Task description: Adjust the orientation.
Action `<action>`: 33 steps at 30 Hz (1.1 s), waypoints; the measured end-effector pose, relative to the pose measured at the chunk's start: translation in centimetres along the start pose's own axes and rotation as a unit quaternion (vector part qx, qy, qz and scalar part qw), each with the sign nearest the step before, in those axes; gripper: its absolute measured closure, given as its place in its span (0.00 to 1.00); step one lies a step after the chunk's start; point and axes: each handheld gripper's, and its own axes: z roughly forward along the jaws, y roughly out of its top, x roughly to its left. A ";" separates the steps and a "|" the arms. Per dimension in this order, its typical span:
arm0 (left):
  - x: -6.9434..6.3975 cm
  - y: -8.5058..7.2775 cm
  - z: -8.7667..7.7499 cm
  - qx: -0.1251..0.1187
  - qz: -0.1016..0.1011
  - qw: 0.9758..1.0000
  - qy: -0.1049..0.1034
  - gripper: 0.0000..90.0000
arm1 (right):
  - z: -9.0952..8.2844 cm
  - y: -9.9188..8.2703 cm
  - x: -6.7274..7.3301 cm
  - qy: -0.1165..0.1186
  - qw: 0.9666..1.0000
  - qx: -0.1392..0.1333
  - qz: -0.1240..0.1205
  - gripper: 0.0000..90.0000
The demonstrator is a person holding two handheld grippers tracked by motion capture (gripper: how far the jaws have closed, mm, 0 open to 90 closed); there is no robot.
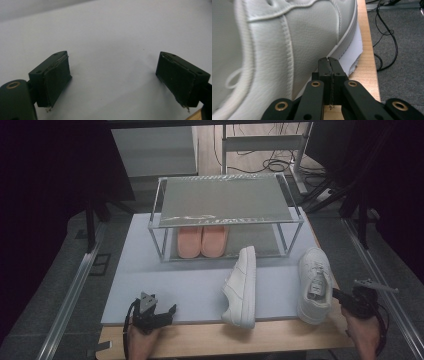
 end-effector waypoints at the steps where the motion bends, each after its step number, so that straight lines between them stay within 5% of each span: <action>1: 0.0 0.0 0.0 0.000 0.000 1.000 0.000 0.13 | -0.2 0.0 0.0 0.001 1.000 -0.002 -0.001 0.99; 14: 0.0 0.0 0.0 0.000 0.000 1.000 0.000 0.13 | -3.4 1.1 0.9 0.018 0.999 -0.030 -0.011 0.99; 22: 0.0 0.0 0.0 0.000 0.000 1.000 0.000 0.13 | -4.6 2.3 2.9 0.039 0.998 -0.042 -0.029 0.99; 33: 0.0 0.0 0.0 0.000 0.000 1.000 0.000 0.13 | -4.0 3.2 6.3 0.081 0.994 -0.041 -0.055 0.99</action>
